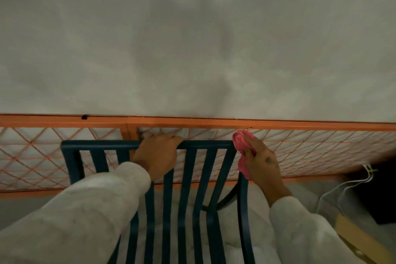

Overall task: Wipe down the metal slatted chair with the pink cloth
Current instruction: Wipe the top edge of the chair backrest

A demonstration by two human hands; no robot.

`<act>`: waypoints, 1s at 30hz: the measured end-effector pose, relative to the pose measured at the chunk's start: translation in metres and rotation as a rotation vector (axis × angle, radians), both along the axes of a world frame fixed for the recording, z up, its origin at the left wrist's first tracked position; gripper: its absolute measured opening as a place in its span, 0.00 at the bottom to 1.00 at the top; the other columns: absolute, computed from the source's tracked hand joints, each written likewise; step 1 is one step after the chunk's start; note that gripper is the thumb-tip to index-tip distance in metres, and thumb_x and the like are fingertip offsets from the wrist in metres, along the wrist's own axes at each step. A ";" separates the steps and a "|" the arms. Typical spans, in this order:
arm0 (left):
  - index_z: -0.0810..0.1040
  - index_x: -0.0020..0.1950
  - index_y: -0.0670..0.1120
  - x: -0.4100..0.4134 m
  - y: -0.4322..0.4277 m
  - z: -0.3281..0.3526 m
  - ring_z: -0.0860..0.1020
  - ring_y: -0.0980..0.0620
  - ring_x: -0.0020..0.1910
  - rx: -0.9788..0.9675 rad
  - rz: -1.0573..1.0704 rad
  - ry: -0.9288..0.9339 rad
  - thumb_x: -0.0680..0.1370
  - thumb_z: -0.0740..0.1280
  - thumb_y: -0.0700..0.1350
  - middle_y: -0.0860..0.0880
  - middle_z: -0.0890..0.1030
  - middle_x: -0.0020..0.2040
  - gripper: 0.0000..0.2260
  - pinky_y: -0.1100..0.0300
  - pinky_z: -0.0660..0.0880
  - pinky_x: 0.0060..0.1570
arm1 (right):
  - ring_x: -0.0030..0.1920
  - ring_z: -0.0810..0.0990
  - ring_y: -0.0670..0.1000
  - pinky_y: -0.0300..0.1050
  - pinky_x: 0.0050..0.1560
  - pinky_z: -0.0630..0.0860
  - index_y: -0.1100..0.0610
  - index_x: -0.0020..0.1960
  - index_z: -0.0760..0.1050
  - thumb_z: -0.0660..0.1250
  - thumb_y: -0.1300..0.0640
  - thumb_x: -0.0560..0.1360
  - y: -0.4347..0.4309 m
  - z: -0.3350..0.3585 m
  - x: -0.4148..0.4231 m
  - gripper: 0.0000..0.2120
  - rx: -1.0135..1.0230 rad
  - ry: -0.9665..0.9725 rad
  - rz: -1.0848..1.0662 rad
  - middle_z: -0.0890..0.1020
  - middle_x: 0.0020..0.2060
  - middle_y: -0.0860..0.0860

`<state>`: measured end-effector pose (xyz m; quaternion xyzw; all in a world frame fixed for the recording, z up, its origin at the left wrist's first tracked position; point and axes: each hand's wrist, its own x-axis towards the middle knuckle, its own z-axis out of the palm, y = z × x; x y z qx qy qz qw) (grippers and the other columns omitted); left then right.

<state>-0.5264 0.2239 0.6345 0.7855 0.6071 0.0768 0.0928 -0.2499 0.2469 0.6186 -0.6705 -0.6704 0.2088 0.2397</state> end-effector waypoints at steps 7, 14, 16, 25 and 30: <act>0.65 0.73 0.48 0.098 0.013 -0.001 0.69 0.45 0.68 0.001 -0.092 0.025 0.80 0.58 0.49 0.48 0.70 0.71 0.21 0.47 0.64 0.68 | 0.47 0.82 0.47 0.36 0.44 0.80 0.43 0.65 0.76 0.64 0.55 0.81 -0.001 -0.010 0.026 0.14 -0.143 0.610 -0.291 0.83 0.48 0.48; 0.64 0.73 0.45 0.157 0.032 -0.008 0.66 0.43 0.71 0.038 -0.059 0.056 0.79 0.59 0.49 0.45 0.69 0.71 0.23 0.47 0.62 0.69 | 0.37 0.83 0.51 0.46 0.40 0.83 0.59 0.53 0.79 0.62 0.60 0.81 -0.035 -0.077 0.045 0.07 -0.313 0.669 -0.305 0.84 0.39 0.55; 0.65 0.72 0.45 0.166 0.032 -0.015 0.68 0.42 0.69 0.071 -0.021 0.058 0.78 0.61 0.50 0.45 0.71 0.70 0.23 0.46 0.64 0.68 | 0.36 0.84 0.56 0.48 0.37 0.83 0.60 0.53 0.78 0.60 0.60 0.82 -0.064 -0.103 0.056 0.08 -0.412 0.658 -0.321 0.84 0.38 0.56; 0.63 0.75 0.46 0.177 0.026 -0.033 0.63 0.43 0.74 0.089 0.023 0.026 0.78 0.62 0.51 0.46 0.67 0.74 0.26 0.45 0.57 0.72 | 0.37 0.83 0.53 0.38 0.34 0.78 0.53 0.44 0.79 0.62 0.58 0.81 -0.082 -0.133 0.067 0.10 -0.517 0.573 -0.364 0.82 0.36 0.53; 0.61 0.75 0.45 0.173 0.030 -0.032 0.63 0.44 0.74 0.070 0.015 0.010 0.77 0.63 0.49 0.45 0.65 0.75 0.28 0.46 0.56 0.74 | 0.32 0.77 0.42 0.30 0.32 0.73 0.54 0.47 0.81 0.65 0.63 0.78 -0.009 -0.082 0.050 0.08 -0.197 0.606 -0.264 0.81 0.34 0.47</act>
